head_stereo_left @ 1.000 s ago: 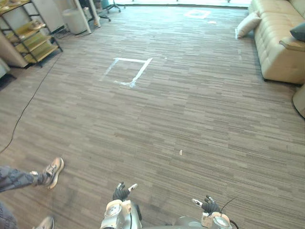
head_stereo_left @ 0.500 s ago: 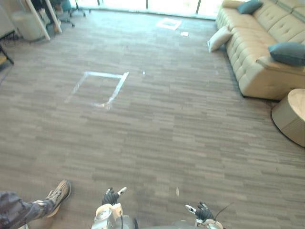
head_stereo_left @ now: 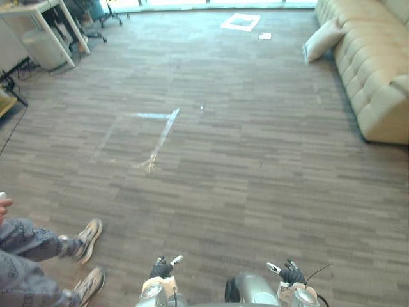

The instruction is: Pick up cushions and gather them together orderly.

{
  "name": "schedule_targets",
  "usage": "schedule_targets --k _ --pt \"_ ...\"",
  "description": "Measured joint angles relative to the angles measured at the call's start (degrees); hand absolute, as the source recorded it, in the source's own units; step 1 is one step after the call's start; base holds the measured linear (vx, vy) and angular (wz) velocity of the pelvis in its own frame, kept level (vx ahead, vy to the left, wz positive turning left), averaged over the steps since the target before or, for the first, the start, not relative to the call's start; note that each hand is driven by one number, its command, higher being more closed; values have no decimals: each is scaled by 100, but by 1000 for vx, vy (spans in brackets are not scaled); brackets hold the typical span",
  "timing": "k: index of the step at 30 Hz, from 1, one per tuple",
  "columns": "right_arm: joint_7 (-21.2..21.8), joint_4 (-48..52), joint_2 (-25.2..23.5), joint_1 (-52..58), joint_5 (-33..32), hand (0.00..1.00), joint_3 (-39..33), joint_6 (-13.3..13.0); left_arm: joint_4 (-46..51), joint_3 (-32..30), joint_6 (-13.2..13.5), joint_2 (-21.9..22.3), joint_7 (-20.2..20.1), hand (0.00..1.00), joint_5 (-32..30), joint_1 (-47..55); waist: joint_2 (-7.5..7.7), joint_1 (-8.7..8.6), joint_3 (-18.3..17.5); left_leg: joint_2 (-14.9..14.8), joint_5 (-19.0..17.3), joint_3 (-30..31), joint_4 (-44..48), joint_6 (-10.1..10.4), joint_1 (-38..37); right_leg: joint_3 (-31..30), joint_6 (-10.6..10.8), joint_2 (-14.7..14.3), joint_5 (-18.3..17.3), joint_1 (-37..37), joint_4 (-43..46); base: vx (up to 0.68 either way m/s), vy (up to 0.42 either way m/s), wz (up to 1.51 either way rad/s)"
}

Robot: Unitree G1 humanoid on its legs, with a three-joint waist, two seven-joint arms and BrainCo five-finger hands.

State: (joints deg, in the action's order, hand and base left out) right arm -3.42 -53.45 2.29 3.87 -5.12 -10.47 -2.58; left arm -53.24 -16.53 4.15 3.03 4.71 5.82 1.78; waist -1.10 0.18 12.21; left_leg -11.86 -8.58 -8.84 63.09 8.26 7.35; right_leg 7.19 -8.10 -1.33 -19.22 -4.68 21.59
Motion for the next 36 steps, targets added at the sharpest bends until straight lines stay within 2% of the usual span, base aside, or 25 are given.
schedule_targets --k 4,5,7,8,9,10,11,12,14,15,17,19,21,23,24,25,26,27,28,29,30,31,33,35,36 --pt "5 0 -5 -10 4 0 59 52 259 -59 91 6 -31 0 85 119 -19 56 -11 -7 -307 -789 -2016 -308 868 -599 203 55 -77 -914 -724 565 46 -84" --pt "2 -23 -27 -3 10 0 41 75 264 -54 125 -14 -30 0 108 118 24 128 -2 115 -211 -969 -3195 -330 905 -805 336 184 -146 -1252 -974 650 178 -89" --pt "-1 -42 5 81 21 0 60 52 241 -18 162 -11 -28 0 105 126 -23 172 -76 256 262 -1022 -4471 -506 1097 -1090 560 280 -281 -1636 -1265 806 305 -99" --pt "-5 -129 -5 88 26 0 123 50 228 -5 165 -55 -29 0 104 130 30 267 -117 334 836 -979 -4366 -693 1116 -1259 635 378 -322 -1760 -1257 578 257 -74" --pt "-5 -172 -7 102 27 0 150 61 200 11 166 -99 -29 0 101 132 90 288 -172 410 1026 -979 -4379 -728 1115 -1320 642 460 -318 -1757 -1223 622 282 -45" --pt "4 -218 -162 197 37 0 104 60 145 130 154 -259 -30 0 91 116 374 222 -384 712 872 -1068 -4383 -944 1033 -1395 799 806 -117 -1601 -866 630 271 -3" --pt "9 -231 -215 237 53 0 -68 53 141 195 158 -303 -31 0 90 115 445 199 -412 836 763 -1077 -4307 -1041 1001 -1426 1048 906 101 -1490 -530 927 415 28" --pt "7 -247 -309 243 61 0 -269 57 70 211 157 -394 -34 0 92 95 607 189 -398 1104 488 -1071 -4255 -1106 680 -1475 1212 986 609 -1330 308 902 404 44" --pt "5 -272 -341 309 66 0 -408 37 -91 247 126 -474 -18 0 87 76 680 154 -401 1392 27 -936 -4411 -1086 100 -1651 1879 987 1681 -577 2358 711 283 36" --pt "19 -261 -329 303 63 0 -392 21 -184 248 103 -485 -4 0 87 13 704 149 -402 1473 -162 -904 -4442 -1109 -163 -1689 1906 1004 1655 -100 3362 633 164 12" --pt "33 2 -213 290 64 0 -314 -34 -384 427 -7 -406 3 0 86 -58 453 70 -318 1500 -511 -843 -4780 -1129 -1156 -1337 1493 1038 985 1007 4562 650 135 4" --pt "36 252 -181 289 53 0 -299 -87 -430 599 -15 -320 -5 0 86 -49 275 -43 -274 1430 -717 -730 -5189 -1064 -1814 -924 1400 939 565 1824 4413 563 72 16" --pt "60 374 -193 263 39 0 -309 -154 -499 681 -47 -295 -9 0 86 -86 312 -115 -220 1310 -1000 -624 -5308 -1042 -2317 -573 1244 838 329 2437 3709 569 -26 32" --pt "77 374 -146 248 44 0 -337 -149 -570 808 -67 -204 -15 0 -20 -148 355 -144 -217 1164 -1164 -513 -5531 -1005 -2782 -117 1036 795 579 2733 1900 720 -160 58" --pt "71 349 -121 253 37 0 -343 -142 -583 899 -65 -166 -17 0 -54 -150 367 -156 -203 1151 -1186 -407 -5660 -969 -2981 -100 872 750 1057 2813 1164 884 -224 67" --pt "66 282 27 201 47 0 -346 -115 -600 906 -72 -41 -42 0 -141 -172 259 -231 -231 1029 -1158 -225 -5731 -947 -3154 -73 594 655 1286 2782 1288 621 -159 43" --pt "58 268 83 172 63 0 -333 -91 -594 894 -68 17 -46 0 -157 -151 167 -187 -243 957 -1073 -228 -5702 -867 -3155 -17 532 659 1214 2762 1363 743 -209 28" --pt "43 249 95 117 47 0 -348 -62 -598 896 -75 5 -112 0 -246 -163 102 -180 -202 914 -655 -91 -5541 -661 -3156 9 465 749 871 2776 1800 681 -241 26" --pt "44 264 131 129 50 0 -353 -56 -594 889 -76 55 -119 0 -255 -157 95 -339 -183 921 -268 114 -5238 -554 -3192 81 395 913 753 2823 2468 797 -302 37" --pt "47 299 154 144 48 0 -357 -50 -597 886 -69 60 -121 0 -261 -149 88 -376 -188 913 -177 166 -5035 -466 -3146 104 491 843 608 2860 2516 614 -290 39" --pt "40 311 183 242 55 0 -230 -15 -561 752 -61 35 -115 0 -337 32 -20 -353 -350 768 97 362 -3692 -69 -2676 139 411 684 96 2321 1862 617 -294 12" --pt "38 327 294 228 52 0 -274 -10 -473 603 -74 35 -149 0 -348 7 -232 -338 -266 434 607 568 -1939 399 -1929 170 328 425 -4 1924 1620 623 -249 -5" --pt "4 253 303 138 40 0 -245 11 -325 263 -71 49 -112 0 -340 20 -350 -223 -164 98 494 569 36 347 -934 154 165 121 -105 1221 1184 653 -133 -44" --pt "-3 205 189 122 9 0 -44 45 -141 218 -58 -39 -108 0 -332 146 -202 -138 -120 26 157 311 358 47 -356 -19 126 45 -128 506 625 478 -73 -57" --pt "4 147 106 129 11 0 190 46 4 224 -24 -78 -109 0 -332 173 -98 -15 -145 -31 -103 -98 -26 -143 78 -231 138 38 -125 -43 116 503 -57 -72"
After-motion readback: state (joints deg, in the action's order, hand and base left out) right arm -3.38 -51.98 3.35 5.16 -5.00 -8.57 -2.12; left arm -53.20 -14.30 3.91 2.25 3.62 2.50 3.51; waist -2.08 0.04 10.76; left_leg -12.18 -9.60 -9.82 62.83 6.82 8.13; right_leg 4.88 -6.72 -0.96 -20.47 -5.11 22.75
